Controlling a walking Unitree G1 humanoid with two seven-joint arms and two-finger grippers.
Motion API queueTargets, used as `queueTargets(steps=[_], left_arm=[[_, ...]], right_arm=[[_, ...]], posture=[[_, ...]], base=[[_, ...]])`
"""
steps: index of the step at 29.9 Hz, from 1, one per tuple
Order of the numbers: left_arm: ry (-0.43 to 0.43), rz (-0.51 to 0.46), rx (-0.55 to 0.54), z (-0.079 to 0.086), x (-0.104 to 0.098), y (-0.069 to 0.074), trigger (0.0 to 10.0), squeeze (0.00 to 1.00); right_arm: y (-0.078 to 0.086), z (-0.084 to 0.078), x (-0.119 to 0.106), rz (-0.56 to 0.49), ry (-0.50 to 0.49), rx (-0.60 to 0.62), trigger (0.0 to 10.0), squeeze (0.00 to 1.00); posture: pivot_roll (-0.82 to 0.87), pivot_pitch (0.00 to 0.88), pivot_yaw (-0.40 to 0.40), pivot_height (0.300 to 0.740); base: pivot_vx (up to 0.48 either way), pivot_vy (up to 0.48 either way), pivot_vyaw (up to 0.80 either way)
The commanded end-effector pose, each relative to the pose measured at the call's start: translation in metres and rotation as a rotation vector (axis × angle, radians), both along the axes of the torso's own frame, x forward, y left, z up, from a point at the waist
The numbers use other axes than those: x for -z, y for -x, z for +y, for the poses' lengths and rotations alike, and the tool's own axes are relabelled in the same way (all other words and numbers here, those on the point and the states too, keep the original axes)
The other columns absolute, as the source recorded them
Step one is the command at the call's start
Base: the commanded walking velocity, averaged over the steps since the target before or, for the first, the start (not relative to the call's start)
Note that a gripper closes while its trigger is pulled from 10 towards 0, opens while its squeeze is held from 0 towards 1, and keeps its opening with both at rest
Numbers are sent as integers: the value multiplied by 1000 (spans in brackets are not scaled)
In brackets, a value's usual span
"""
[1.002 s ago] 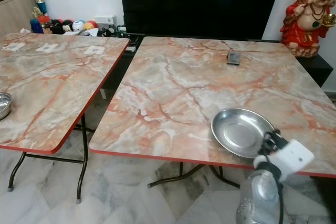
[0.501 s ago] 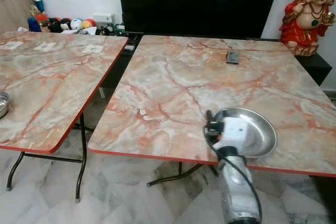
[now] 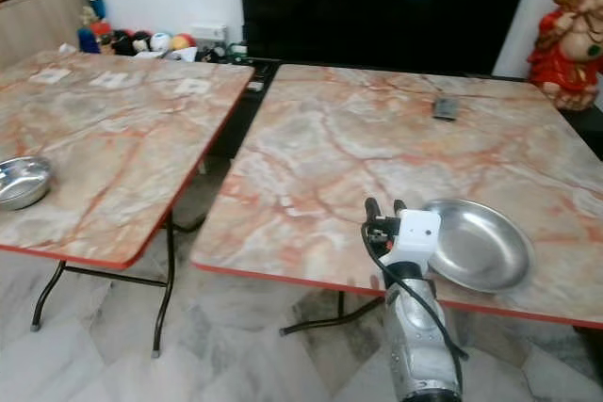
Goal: Setting the table
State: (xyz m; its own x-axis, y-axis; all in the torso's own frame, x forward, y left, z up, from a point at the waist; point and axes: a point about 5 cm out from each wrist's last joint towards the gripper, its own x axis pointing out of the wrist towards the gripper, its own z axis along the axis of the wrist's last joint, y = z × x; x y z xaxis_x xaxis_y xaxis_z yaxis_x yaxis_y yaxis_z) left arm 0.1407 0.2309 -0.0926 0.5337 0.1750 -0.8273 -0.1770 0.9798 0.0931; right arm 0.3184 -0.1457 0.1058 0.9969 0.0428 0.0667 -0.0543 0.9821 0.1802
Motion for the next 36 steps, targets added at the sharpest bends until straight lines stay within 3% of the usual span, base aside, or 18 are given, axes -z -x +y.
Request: queueTargets(steps=[1, 14, 36], left_arm=[[6, 1, 2, -2, 0, -1, 10000, 0], [4, 8, 10, -2, 1, 1, 10000, 0], [9, 8, 4, -4, 1, 1, 10000, 0]], right_arm=[[-1, -11, -1, 2, -2, 38, 10000, 0], [-4, 10, 0, 12, -10, -7, 10000, 0], [-8, 18, 0, 18, 8, -35, 10000, 0]], posture=[[-6, 0, -12, 740], [6, 0, -12, 740], [22, 0, -27, 740]], base=[[0, 480, 0], [0, 480, 0], [0, 480, 0]])
